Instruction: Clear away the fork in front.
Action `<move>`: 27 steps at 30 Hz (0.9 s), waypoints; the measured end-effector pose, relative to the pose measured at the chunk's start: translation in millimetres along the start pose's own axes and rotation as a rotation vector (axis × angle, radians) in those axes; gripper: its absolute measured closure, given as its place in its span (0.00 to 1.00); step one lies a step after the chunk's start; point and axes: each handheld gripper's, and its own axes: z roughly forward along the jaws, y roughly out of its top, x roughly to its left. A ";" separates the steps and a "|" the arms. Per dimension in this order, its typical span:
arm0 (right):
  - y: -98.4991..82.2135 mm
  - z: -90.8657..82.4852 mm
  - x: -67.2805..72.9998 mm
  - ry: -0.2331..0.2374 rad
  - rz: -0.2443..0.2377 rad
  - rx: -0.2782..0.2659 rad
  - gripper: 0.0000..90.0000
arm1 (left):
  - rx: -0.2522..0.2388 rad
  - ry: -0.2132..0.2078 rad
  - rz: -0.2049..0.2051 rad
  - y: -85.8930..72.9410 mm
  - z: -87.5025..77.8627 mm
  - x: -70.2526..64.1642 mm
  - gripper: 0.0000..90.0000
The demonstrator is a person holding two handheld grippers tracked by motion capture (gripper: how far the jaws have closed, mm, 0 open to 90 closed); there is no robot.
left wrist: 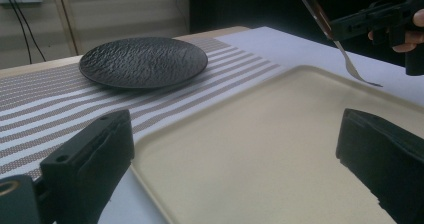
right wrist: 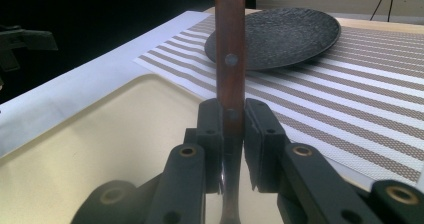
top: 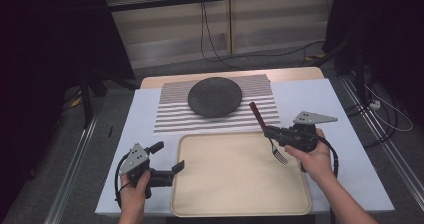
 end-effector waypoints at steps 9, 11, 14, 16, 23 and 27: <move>-2.5 6.1 13.6 0.029 -0.010 -0.002 0.87 | -0.015 -0.041 -0.013 9.6 7.0 -5.9 0.03; -3.0 5.9 15.5 0.030 -0.010 -0.005 0.87 | -0.008 -0.041 -0.011 11.2 9.4 -5.8 0.03; -4.7 5.6 15.6 0.033 -0.004 -0.008 0.87 | -0.002 -0.047 -0.015 13.4 13.5 -6.0 0.03; -5.3 5.7 16.2 0.026 -0.007 -0.014 0.87 | -0.002 -0.052 -0.017 15.6 16.4 -6.3 0.03; -6.7 9.4 24.0 0.037 -0.022 -0.013 0.87 | 0.000 -0.055 -0.033 25.9 28.3 -8.5 0.03; -7.6 13.4 30.3 0.048 -0.032 -0.012 0.87 | 0.008 -0.070 -0.034 31.0 36.8 -11.4 0.03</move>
